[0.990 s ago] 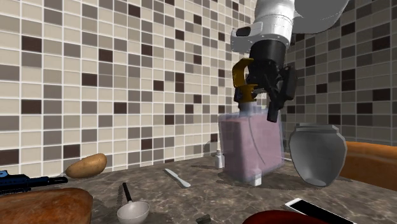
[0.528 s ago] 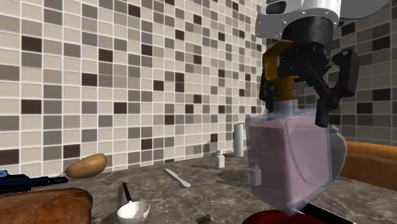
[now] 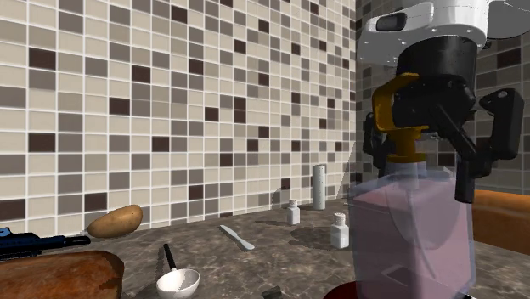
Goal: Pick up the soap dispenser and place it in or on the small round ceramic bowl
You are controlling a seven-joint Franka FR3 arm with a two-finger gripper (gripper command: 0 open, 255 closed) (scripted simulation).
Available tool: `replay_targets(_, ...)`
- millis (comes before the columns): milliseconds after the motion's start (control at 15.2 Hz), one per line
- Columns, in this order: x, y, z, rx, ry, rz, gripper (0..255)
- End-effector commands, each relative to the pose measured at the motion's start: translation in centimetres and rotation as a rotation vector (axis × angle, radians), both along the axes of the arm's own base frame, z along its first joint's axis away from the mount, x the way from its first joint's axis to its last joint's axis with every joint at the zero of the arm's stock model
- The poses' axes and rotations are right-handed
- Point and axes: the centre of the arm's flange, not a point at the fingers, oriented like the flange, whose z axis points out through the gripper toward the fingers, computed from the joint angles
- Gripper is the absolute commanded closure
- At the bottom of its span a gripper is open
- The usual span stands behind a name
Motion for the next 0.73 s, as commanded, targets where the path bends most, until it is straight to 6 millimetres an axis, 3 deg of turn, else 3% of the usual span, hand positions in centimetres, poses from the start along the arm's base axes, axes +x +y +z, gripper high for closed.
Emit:
replay_targets(0, 0.0, 0.0, -1.1, 0.0, -0.001, 0.0, 255)
replay_targets(264, 0.0, 0.0, -3.4, 0.0, -0.001, 0.0, 255)
replay_targets(660, 0.0, 0.0, -3.4, 0.0, -0.001, 0.0, 255)
